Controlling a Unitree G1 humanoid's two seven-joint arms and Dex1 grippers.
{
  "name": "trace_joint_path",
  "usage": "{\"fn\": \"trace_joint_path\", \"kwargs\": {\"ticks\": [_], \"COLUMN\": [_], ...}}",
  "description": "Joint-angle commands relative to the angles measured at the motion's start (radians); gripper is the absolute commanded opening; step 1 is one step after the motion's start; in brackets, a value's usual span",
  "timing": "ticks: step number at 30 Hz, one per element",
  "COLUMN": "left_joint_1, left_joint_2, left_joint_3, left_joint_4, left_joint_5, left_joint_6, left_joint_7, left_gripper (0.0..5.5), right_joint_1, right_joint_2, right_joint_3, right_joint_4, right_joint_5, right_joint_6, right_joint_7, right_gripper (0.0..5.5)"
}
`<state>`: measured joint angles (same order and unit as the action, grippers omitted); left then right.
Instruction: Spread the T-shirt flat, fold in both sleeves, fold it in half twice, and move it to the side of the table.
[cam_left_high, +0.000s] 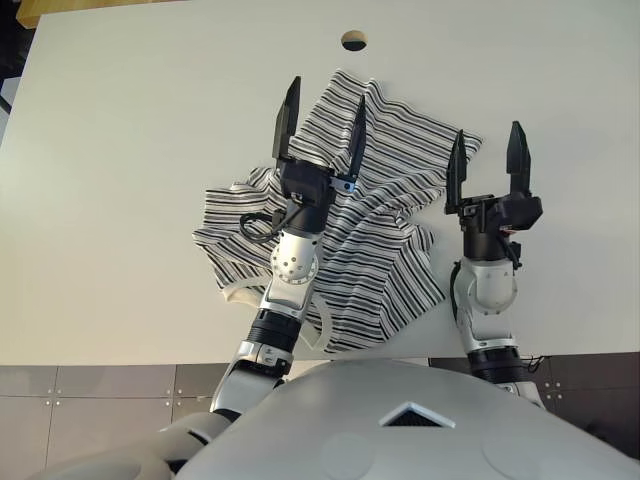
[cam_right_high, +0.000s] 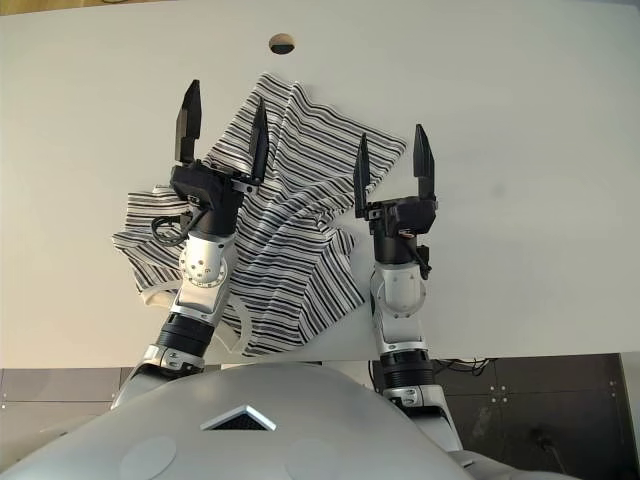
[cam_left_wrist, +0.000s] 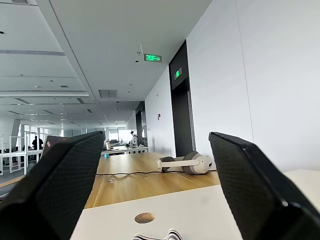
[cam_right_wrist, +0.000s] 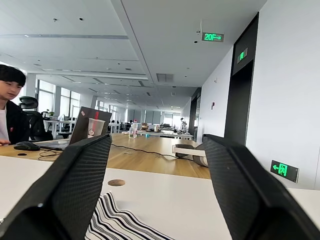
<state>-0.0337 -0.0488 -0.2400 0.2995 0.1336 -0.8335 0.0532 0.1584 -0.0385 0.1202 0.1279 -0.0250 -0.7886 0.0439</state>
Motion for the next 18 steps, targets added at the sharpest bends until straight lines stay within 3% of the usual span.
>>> {"fn": "trace_joint_path", "kwargs": {"ticks": [1, 4, 7, 11, 14, 18], "left_joint_1": [-0.038, -0.098, -0.212, -0.497, -0.696, -0.851], "left_joint_2": [-0.005, 0.079, 0.272, 0.509, 0.533, 0.489], "left_joint_3": [-0.001, 0.016, 0.044, -0.098, -0.259, -0.396], "left_joint_4": [0.014, -0.052, -0.073, 0.288, 0.586, 0.849], "left_joint_5": [-0.005, 0.089, 0.301, 0.679, 0.861, 0.949], "left_joint_6": [0.017, 0.077, 0.110, 0.118, 0.115, 0.087], "left_joint_7": [-0.029, -0.064, -0.104, -0.010, 0.058, 0.099], "left_gripper": [3.87, 3.87, 3.87, 3.87, 3.87, 3.87], "right_joint_1": [-0.028, -0.049, -0.076, -0.099, -0.097, -0.104], "right_joint_2": [0.017, 0.027, 0.015, -0.026, -0.042, -0.041], "right_joint_3": [0.000, 0.006, -0.018, -0.096, -0.129, -0.144], "right_joint_4": [0.016, 0.002, -0.016, 0.029, 0.079, 0.129], "right_joint_5": [0.005, -0.016, -0.042, -0.068, -0.089, -0.120], "right_joint_6": [0.012, 0.015, 0.017, 0.001, -0.026, -0.066], "right_joint_7": [0.005, 0.004, -0.006, -0.041, -0.064, -0.097], "right_gripper": [3.35, 3.35, 3.35, 3.35, 3.35, 3.35]}}
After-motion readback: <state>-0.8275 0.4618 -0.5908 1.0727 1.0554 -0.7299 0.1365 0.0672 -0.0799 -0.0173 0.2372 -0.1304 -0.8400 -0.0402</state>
